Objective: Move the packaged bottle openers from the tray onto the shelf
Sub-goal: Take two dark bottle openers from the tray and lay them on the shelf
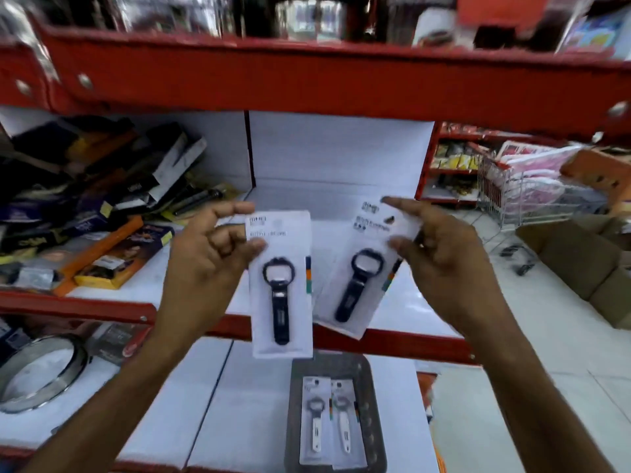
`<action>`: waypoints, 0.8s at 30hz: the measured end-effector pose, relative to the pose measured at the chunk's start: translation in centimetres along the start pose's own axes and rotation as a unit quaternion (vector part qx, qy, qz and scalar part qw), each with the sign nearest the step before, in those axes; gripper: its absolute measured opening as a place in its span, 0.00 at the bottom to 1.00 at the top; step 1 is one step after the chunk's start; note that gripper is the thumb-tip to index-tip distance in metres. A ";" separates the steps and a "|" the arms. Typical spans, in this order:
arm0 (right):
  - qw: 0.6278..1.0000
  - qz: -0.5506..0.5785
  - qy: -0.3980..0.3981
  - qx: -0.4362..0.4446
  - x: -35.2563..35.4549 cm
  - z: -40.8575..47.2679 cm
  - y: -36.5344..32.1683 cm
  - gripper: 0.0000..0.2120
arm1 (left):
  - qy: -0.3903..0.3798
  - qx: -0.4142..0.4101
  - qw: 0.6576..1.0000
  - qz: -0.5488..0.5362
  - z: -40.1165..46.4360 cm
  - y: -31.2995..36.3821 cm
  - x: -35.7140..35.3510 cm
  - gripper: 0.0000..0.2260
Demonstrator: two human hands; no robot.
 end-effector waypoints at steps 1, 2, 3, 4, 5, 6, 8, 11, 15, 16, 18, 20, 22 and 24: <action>1.000 0.017 -0.011 -0.013 0.1 2.1 0.3 0.21 | 0.006 0.006 1.000 -0.016 1.6 -1.1 -0.3 0.18; 0.999 0.021 -0.020 -0.027 -0.1 4.2 0.7 0.21 | 0.009 0.012 1.000 -0.013 3.2 -2.5 -0.7 0.18; 0.998 0.012 -0.033 -0.048 -0.7 6.3 1.7 0.21 | 0.005 0.023 1.000 -0.002 4.5 -4.3 -1.4 0.17; 0.996 -0.007 -0.048 -0.071 -1.5 8.2 2.7 0.21 | -0.006 0.039 0.999 0.011 5.5 -6.1 -2.1 0.15; 0.993 -0.032 -0.069 -0.091 -2.6 9.8 3.9 0.21 | -0.022 0.063 0.998 0.022 6.2 -8.0 -2.9 0.13; 0.988 -0.068 -0.090 -0.105 -3.9 11.0 5.2 0.21 | -0.038 0.091 0.994 0.043 6.6 -9.8 -3.7 0.13; 0.977 -0.138 -0.120 -0.113 -6.2 12.4 7.7 0.22 | -0.090 0.109 0.984 0.105 6.9 -12.7 -4.8 0.15; 0.960 -0.168 -0.147 -0.169 -8.5 12.6 11.3 0.22 | -0.193 0.097 0.952 0.217 5.9 -15.1 -6.1 0.14; 0.928 -0.229 -0.186 -0.227 -9.6 11.3 14.0 0.24 | -0.283 0.103 0.924 0.236 4.2 -16.1 -6.2 0.20; 0.930 -0.249 -0.172 -0.207 -9.5 11.0 14.1 0.24 | -0.309 0.090 0.916 0.238 4.0 -16.0 -5.9 0.22; 0.940 -0.249 -0.168 -0.161 -8.7 10.0 13.3 0.22 | -0.384 0.072 0.886 0.250 3.7 -15.5 -5.3 0.28; 0.923 -0.271 -0.238 -0.134 -9.2 9.2 13.4 0.24 | -0.480 0.090 0.840 0.236 3.0 -16.5 -5.0 0.33; 0.889 -0.329 -0.298 -0.115 -8.8 8.0 13.6 0.27 | -0.551 0.090 0.796 0.235 2.4 -16.3 -5.0 0.37; 0.872 -0.358 -0.319 -0.097 -8.8 7.5 14.0 0.28 | -0.573 0.088 0.777 0.246 2.3 -16.3 -5.1 0.38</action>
Point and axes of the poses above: each hand's wrist, its own z-axis towards the middle knuckle, its own x-axis out of the back of the hand, y = z × x, the point moved 5 cm from there along z, towards the middle knuckle, and after that the axes turned 12 degrees about -x, right-handed, at the moved point
